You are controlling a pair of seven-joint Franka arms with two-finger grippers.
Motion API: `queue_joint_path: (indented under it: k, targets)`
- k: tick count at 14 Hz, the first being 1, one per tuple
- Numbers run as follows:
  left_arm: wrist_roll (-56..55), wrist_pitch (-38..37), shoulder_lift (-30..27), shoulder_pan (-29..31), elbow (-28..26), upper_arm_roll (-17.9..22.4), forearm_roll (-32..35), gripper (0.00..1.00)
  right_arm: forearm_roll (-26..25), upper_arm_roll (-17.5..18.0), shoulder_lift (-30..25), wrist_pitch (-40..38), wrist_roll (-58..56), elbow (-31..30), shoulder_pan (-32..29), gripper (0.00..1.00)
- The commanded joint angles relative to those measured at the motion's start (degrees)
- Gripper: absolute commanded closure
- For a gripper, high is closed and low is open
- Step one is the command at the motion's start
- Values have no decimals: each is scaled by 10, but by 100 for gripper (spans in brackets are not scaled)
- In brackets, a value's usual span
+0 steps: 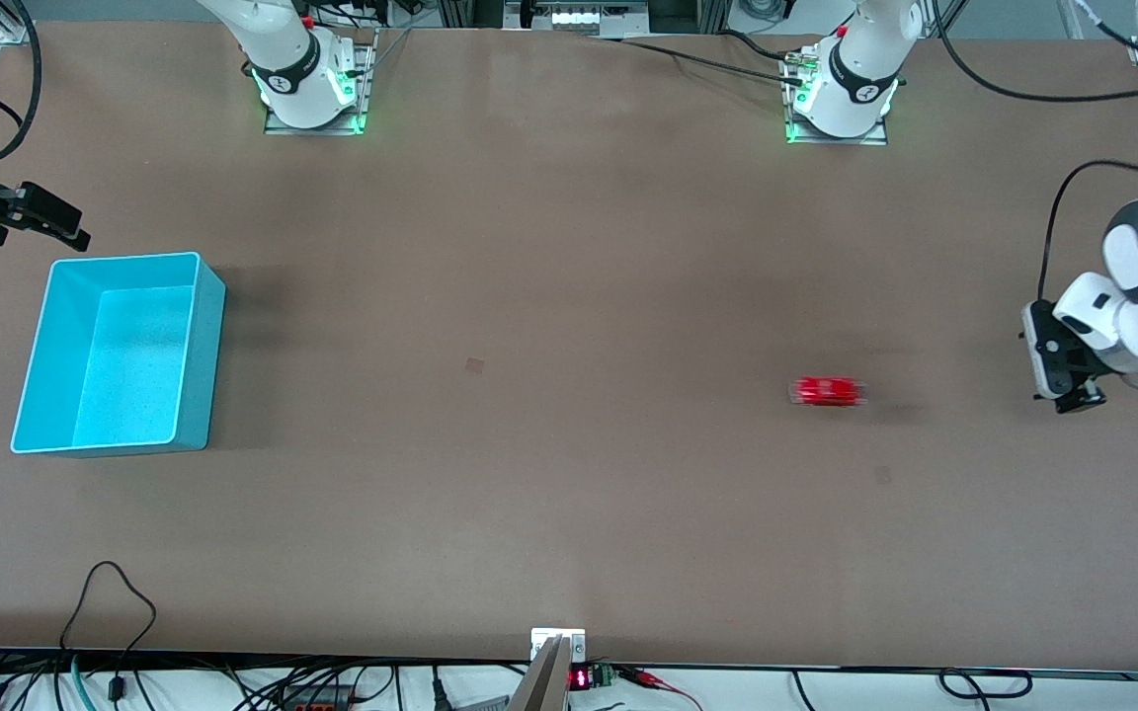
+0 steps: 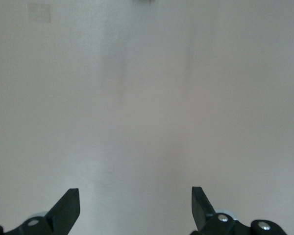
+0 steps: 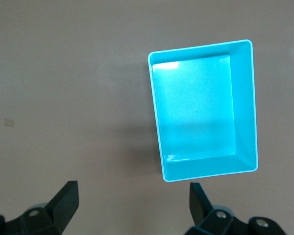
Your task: Wind red beetle toy and store in blue box
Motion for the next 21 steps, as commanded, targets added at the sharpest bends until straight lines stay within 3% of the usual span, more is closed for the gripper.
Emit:
queue_joint_path:
  k: [1, 9, 15, 18, 21]
  targets:
    - [-85, -119, -6, -1, 66, -7, 6, 0, 1, 2, -4, 7, -1, -6, -5, 0]
    - [-334, -260, -75, -5, 92, -55, 6, 0, 2, 2, 6, 11, -2, 5, -6, 0]
    - [-528, -309, -103, -4, 99, -102, -1, 0, 1, 3, 17, 7, -3, 28, -6, 0]
    - [-676, -335, -107, -2, 123, -153, -1, 0, 1, 3, 21, 12, -2, 29, -4, 0]
    - [-812, -338, -105, -4, 134, -177, -1, 0, 1, 4, 27, 3, -3, 30, -4, 0]
